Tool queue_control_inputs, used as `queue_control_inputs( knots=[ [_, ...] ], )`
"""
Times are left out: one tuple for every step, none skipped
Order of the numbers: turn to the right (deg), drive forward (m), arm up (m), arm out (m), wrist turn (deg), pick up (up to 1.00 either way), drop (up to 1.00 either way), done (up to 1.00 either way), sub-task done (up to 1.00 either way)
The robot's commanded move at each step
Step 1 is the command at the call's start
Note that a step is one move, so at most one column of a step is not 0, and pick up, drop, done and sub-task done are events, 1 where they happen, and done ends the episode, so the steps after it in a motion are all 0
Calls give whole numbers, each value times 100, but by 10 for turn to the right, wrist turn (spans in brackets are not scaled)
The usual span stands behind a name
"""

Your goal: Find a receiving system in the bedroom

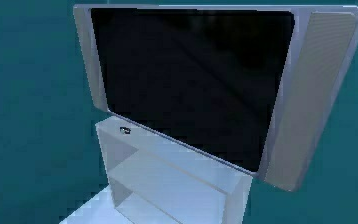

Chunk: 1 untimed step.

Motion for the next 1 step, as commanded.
queue_control_inputs(
  knots=[
    [0,0,0,0,0,0,0,100,0]
  ],
)
